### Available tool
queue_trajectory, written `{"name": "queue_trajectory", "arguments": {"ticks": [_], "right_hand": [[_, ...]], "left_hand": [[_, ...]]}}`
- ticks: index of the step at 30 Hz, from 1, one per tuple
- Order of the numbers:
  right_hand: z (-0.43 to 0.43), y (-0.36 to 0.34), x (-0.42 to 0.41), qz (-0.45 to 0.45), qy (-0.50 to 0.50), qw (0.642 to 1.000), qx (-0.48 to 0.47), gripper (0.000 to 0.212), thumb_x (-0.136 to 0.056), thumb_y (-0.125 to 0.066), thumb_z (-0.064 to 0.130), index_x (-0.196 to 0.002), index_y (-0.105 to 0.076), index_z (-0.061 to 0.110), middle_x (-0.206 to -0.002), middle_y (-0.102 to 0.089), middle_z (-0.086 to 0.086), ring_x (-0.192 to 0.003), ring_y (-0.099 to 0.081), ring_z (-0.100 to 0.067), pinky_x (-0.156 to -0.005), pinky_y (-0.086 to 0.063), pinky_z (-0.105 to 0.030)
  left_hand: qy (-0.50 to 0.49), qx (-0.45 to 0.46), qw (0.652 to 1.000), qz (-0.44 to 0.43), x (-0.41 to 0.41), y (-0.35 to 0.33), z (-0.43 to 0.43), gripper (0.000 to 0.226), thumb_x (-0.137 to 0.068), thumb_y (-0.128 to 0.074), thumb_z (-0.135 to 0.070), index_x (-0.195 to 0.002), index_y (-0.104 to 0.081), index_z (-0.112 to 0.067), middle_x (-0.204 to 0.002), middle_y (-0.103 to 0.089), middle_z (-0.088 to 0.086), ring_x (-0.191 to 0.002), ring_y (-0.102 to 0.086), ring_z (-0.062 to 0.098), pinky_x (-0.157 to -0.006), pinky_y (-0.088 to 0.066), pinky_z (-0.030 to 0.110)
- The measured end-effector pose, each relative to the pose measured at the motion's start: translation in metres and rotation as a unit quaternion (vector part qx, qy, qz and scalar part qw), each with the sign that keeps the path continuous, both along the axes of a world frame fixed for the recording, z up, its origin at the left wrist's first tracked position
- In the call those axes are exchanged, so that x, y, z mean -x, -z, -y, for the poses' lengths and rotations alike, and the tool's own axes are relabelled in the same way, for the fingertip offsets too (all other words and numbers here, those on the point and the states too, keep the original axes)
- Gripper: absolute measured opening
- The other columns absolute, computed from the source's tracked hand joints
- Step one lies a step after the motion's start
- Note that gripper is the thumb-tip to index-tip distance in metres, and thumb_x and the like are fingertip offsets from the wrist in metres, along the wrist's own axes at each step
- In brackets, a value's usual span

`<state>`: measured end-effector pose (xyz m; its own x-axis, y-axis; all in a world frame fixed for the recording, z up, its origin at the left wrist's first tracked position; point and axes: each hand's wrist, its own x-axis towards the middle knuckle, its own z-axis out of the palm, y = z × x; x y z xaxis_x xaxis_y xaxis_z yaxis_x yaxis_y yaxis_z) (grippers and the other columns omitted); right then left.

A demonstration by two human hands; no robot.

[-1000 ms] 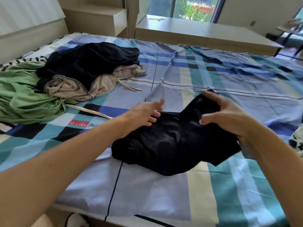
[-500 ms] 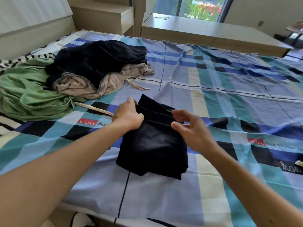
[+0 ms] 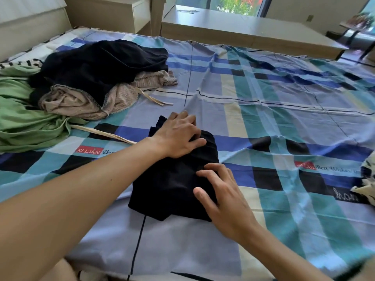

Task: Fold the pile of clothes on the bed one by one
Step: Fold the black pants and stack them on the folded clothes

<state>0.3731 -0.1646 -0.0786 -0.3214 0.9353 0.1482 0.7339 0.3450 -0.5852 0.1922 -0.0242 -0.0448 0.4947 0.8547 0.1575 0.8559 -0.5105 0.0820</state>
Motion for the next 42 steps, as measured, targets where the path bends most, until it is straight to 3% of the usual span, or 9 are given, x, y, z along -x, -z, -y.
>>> {"name": "queue_trajectory", "arguments": {"ticks": [6,12,18,26,29,32,34,39,42], "right_hand": [[0.0,-0.008,-0.02,-0.019,0.025,0.999,0.016,0.023,-0.08,-0.056,0.048,-0.097,-0.057,0.032,-0.097,-0.048,0.017,-0.093,-0.054,-0.008,-0.079,-0.047,-0.028],[-0.002,-0.005,-0.029,0.0,-0.013,1.0,-0.016,0.012,-0.085,-0.071,0.032,-0.085,-0.059,0.029,-0.086,-0.052,0.016,-0.082,-0.055,-0.009,-0.071,-0.046,-0.025],[-0.006,-0.015,-0.029,-0.005,-0.063,0.998,0.014,0.025,-0.086,-0.073,0.025,-0.069,-0.055,0.029,-0.076,-0.056,0.013,-0.079,-0.056,-0.011,-0.074,-0.044,-0.025],[0.001,-0.024,-0.03,0.001,-0.112,0.988,0.105,0.021,-0.087,-0.075,0.026,-0.069,-0.063,0.026,-0.08,-0.061,0.012,-0.084,-0.056,-0.009,-0.079,-0.043,-0.021],[0.002,-0.018,-0.031,-0.04,-0.063,0.994,0.077,0.012,-0.091,-0.068,0.031,-0.079,-0.067,0.028,-0.084,-0.061,0.011,-0.089,-0.058,-0.011,-0.076,-0.043,-0.018],[0.0,-0.014,-0.032,-0.079,-0.022,0.994,0.069,0.008,-0.093,-0.066,0.031,-0.09,-0.072,0.028,-0.09,-0.061,0.012,-0.089,-0.06,-0.009,-0.078,-0.043,-0.016],[-0.002,-0.011,-0.032,-0.092,-0.011,0.994,0.061,0.006,-0.093,-0.067,0.03,-0.091,-0.072,0.027,-0.093,-0.06,0.012,-0.089,-0.061,-0.01,-0.078,-0.044,-0.016],[-0.002,-0.011,-0.034,-0.099,-0.024,0.993,0.057,0.016,-0.081,-0.075,0.04,-0.09,-0.067,0.03,-0.096,-0.058,0.013,-0.094,-0.06,-0.013,-0.083,-0.046,-0.021],[-0.003,-0.008,-0.033,-0.089,-0.024,0.995,0.031,0.011,-0.083,-0.075,0.028,-0.086,-0.065,0.028,-0.094,-0.057,0.013,-0.09,-0.059,-0.013,-0.081,-0.047,-0.026]], "left_hand": [[0.011,0.138,0.99,0.034,-0.028,0.006,-0.018,0.03,-0.095,-0.056,-0.052,-0.088,-0.067,-0.024,-0.082,-0.047,-0.011,-0.098,-0.057,0.022,-0.092,-0.047,0.041],[0.0,0.149,0.988,0.031,-0.039,0.01,-0.032,0.016,-0.094,-0.062,-0.043,-0.101,-0.061,-0.028,-0.092,-0.051,-0.009,-0.095,-0.052,0.018,-0.086,-0.044,0.034],[-0.029,0.105,0.992,0.063,-0.038,0.006,-0.037,0.01,-0.094,-0.065,-0.03,-0.086,-0.059,-0.028,-0.086,-0.054,-0.009,-0.097,-0.054,0.02,-0.078,-0.037,0.032],[-0.142,0.038,0.987,0.057,-0.038,-0.002,-0.039,0.01,-0.099,-0.055,-0.028,-0.101,-0.064,-0.022,-0.116,-0.061,0.005,-0.109,-0.058,0.03,-0.086,-0.038,0.038],[-0.051,0.033,0.995,0.074,-0.041,-0.007,-0.034,0.022,-0.1,-0.051,-0.035,-0.091,-0.062,-0.018,-0.1,-0.059,0.0,-0.101,-0.056,0.025,-0.08,-0.038,0.034],[0.034,0.17,0.985,0.013,-0.046,-0.013,-0.023,0.041,-0.093,-0.055,-0.058,-0.079,-0.063,-0.02,-0.079,-0.061,-0.007,-0.077,-0.058,0.015,-0.069,-0.045,0.033],[0.089,0.195,0.976,-0.028,-0.048,-0.008,-0.019,0.029,-0.089,-0.065,-0.05,-0.079,-0.064,-0.023,-0.072,-0.058,-0.012,-0.069,-0.056,0.011,-0.067,-0.046,0.031],[0.061,0.142,0.987,0.038,-0.045,-0.005,-0.031,0.02,-0.096,-0.06,-0.041,-0.079,-0.058,-0.03,-0.082,-0.06,-0.007,-0.087,-0.061,0.023,-0.081,-0.051,0.04],[0.02,0.114,0.992,0.049,-0.043,-0.004,-0.038,0.026,-0.099,-0.057,-0.041,-0.077,-0.058,-0.027,-0.086,-0.059,-0.004,-0.094,-0.061,0.027,-0.079,-0.046,0.038]]}}
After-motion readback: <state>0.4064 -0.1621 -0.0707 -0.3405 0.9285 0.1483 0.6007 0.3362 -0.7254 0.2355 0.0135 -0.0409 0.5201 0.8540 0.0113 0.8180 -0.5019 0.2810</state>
